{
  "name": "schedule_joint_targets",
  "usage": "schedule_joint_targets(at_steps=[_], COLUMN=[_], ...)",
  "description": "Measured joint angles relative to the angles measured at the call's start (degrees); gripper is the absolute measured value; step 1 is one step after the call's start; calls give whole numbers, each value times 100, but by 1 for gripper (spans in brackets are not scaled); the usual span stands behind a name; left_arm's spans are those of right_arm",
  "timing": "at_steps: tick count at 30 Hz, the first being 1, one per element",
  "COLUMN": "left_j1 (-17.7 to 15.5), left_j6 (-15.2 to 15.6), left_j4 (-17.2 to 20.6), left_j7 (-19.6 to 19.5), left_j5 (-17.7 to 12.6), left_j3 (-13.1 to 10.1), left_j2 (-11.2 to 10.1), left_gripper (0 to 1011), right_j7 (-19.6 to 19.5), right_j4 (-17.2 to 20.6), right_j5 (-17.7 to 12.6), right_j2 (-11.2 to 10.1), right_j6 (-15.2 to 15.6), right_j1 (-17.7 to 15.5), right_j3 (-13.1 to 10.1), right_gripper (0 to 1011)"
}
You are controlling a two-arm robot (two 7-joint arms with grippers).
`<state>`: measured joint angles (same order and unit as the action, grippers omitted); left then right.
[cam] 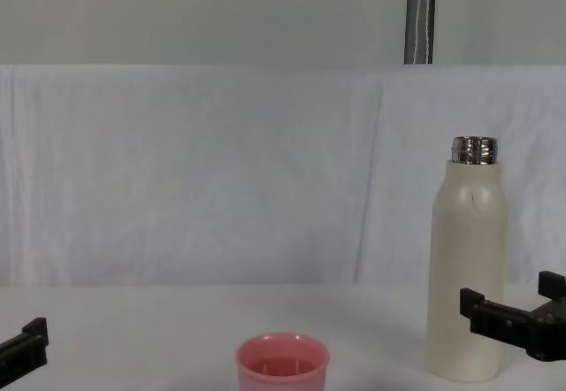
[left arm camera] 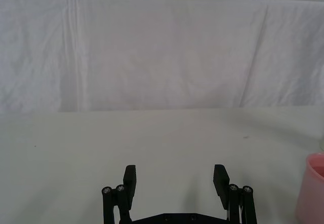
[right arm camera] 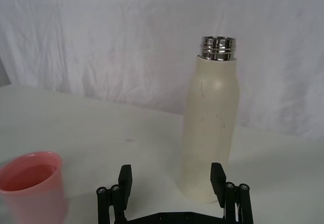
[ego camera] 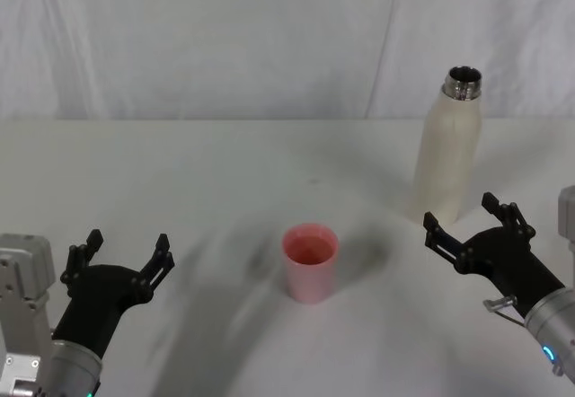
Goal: Grasp the thermos with one hand and pour water into the cup lid.
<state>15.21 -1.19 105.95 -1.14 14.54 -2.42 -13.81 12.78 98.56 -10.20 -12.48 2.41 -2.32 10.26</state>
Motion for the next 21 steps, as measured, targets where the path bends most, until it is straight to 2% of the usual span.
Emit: schedule_joint_targets(at_steps=[9,21], left_j1=[0,0], left_j6=[0,0], left_j4=[0,0], left_j7=[0,0], left_j5=[0,0], left_j3=[0,0], left_j2=[0,0], left_gripper=[1001,1001], right_j7=[35,34], right_j4=[-270,-714], right_j5=[-54,-71], right_j2=[-66,-53], right_j6=[79,104], right_j1=[268,613], right_j3=[4,54], right_gripper=[1000,1000])
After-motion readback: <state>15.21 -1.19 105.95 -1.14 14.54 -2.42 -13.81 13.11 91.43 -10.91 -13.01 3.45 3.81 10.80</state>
